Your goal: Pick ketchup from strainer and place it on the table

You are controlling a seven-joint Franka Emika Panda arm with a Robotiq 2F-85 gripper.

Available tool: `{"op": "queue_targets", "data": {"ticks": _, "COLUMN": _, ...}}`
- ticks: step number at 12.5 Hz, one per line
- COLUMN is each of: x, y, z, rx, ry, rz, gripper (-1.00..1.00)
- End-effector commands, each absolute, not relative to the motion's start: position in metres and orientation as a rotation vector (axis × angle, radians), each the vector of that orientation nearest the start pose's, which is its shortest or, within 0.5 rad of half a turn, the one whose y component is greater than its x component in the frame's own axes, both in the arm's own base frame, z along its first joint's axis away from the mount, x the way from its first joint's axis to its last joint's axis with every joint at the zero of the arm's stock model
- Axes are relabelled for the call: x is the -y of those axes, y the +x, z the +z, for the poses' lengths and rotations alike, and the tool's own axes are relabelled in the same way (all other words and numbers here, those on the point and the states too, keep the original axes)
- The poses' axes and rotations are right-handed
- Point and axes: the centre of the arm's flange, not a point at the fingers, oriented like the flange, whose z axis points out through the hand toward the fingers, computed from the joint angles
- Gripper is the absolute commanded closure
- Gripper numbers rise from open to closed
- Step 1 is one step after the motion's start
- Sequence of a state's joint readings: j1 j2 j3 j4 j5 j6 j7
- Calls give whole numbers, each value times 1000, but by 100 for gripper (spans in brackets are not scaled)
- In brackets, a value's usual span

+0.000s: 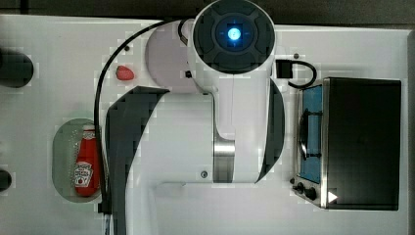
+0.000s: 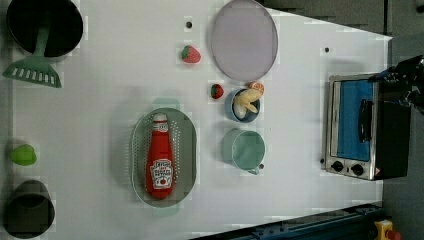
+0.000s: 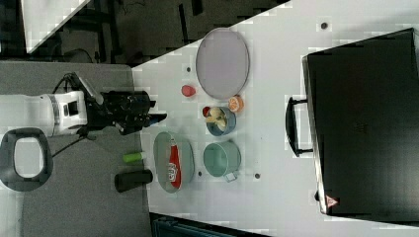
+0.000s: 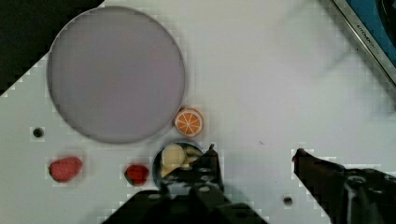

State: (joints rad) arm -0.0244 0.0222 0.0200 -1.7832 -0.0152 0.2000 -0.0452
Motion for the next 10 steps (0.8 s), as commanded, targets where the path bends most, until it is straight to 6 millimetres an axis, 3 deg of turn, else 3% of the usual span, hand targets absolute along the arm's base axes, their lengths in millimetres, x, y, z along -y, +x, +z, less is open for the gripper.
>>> {"op": "queue_targets", "data": {"ticks": 1, "x": 19, "y": 463, "z": 618, "rx": -1358, "ry": -2845, "rz": 26, "gripper": -59}}
{"op": "queue_targets", "data": {"ticks": 3, "x": -3, "y": 468, "z": 615, "rx": -1299, "ry": -2856, "rz": 27, "gripper": -100}}
{"op": "queue_targets", "data": {"ticks": 6, "x": -55, "y": 476, "z": 603, "rx": -1161, "ry": -2931, "rz": 13, "gripper": -100}}
{"op": "queue_targets", "data": {"ticks": 10, "x": -153, "y": 481, "z": 571, "rx": -891, "ry": -3050, "rz": 22, "gripper": -100}}
